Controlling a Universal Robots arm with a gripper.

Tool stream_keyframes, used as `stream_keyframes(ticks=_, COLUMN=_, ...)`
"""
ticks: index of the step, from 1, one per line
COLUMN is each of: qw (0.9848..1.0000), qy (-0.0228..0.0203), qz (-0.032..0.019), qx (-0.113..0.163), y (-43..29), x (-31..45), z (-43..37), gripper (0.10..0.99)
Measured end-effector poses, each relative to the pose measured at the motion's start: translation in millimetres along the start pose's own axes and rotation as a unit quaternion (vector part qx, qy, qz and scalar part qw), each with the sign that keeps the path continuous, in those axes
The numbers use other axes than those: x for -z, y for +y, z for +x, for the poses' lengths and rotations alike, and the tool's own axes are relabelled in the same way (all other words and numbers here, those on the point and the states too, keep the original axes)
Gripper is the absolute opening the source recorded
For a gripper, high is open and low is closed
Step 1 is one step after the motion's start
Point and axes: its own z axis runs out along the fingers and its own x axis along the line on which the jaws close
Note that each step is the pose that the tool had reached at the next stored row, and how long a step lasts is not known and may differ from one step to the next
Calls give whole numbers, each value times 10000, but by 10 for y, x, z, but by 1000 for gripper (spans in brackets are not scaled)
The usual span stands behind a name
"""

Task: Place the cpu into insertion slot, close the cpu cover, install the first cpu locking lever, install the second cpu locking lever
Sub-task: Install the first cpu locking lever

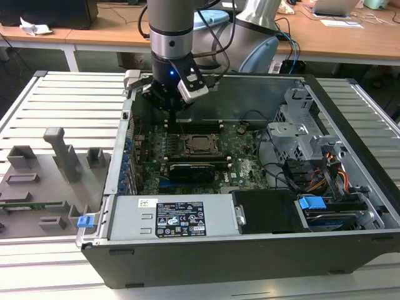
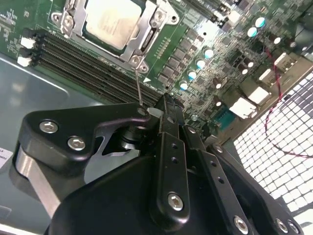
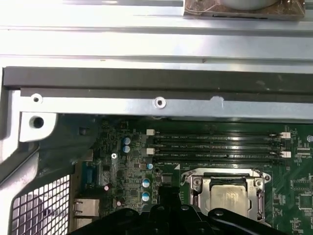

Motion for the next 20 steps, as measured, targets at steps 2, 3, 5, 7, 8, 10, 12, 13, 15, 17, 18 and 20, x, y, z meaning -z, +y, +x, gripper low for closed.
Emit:
stream_keyframes(ticks=2, qw=10000, qy=-1, qz=-1, qx=1, y=35, x=-9, z=0, gripper=106)
stream_keyframes(ticks=3, qw=10000, qy=0, qz=-1, qx=0, y=46, x=-12, z=0, gripper=106)
stream_keyframes(ticks=5, qw=10000, qy=0, qz=-1, qx=0, y=61, x=-17, z=0, gripper=106)
stream_keyframes(ticks=7, qw=10000, qy=0, qz=-1, qx=1, y=69, x=-20, z=-10, gripper=106)
stream_keyframes(ticks=8, qw=10000, qy=0, qz=0, qx=0, y=72, x=-22, z=-25, gripper=106)
stream_keyframes(ticks=10, qw=10000, qy=0, qz=2, qx=1, y=80, x=-26, z=-81, gripper=106)
stream_keyframes(ticks=12, qw=10000, qy=0, qz=4, qx=0, y=84, x=-29, z=-124, gripper=106)
stream_keyframes(ticks=13, qw=10000, qy=0, qz=7, qx=0, y=86, x=-33, z=-172, gripper=106)
stream_keyframes(ticks=15, qw=10000, qy=0, qz=14, qx=1, y=89, x=-40, z=-228, gripper=106)
stream_keyframes(ticks=17, qw=10000, qy=0, qz=24, qx=0, y=91, x=-51, z=-293, gripper=106)
stream_keyframes(ticks=18, qw=10000, qy=0, qz=24, qx=0, y=90, x=-56, z=-317, gripper=106)
stream_keyframes(ticks=20, qw=10000, qy=0, qz=25, qx=0, y=88, x=-66, z=-361, gripper=106)
